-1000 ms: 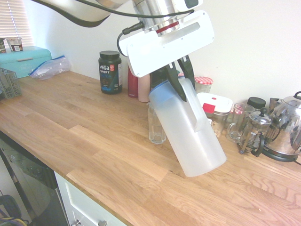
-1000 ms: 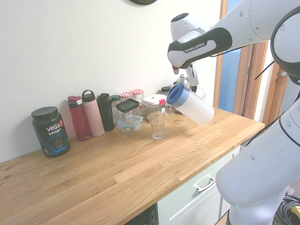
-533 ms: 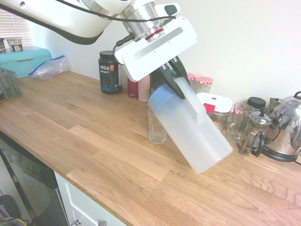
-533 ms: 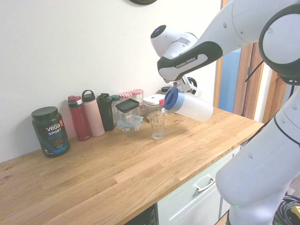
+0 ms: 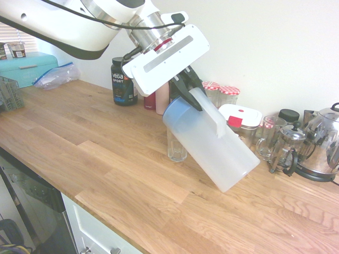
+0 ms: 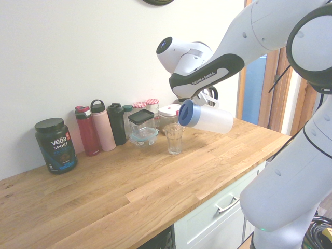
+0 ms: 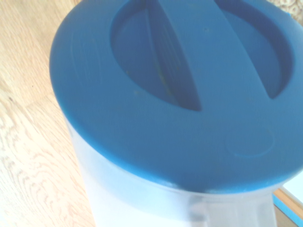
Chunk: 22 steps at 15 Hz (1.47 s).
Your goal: Pour me some water
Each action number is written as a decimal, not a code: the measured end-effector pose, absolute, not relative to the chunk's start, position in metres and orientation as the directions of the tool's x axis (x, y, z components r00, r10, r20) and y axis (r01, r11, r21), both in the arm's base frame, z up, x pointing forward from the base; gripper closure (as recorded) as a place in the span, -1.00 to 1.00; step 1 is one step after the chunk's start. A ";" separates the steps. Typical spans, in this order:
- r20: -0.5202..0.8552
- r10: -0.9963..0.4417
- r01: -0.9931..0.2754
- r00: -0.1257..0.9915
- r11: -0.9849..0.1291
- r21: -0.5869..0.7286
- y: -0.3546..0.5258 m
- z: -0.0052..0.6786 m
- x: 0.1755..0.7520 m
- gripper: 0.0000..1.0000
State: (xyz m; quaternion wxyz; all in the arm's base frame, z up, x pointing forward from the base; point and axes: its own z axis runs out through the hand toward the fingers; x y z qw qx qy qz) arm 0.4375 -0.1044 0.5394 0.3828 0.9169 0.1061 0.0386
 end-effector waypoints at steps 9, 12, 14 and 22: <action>0.108 0.173 0.074 0.979 -0.794 0.603 -0.131 0.579 0.414 1.00; 0.204 0.134 0.036 0.970 -0.905 0.424 -0.174 0.620 0.370 1.00; 0.250 0.080 0.004 0.965 -0.956 0.292 -0.199 0.637 0.352 1.00; 0.311 -0.336 -0.320 0.889 -0.942 -0.102 -0.281 0.625 0.317 1.00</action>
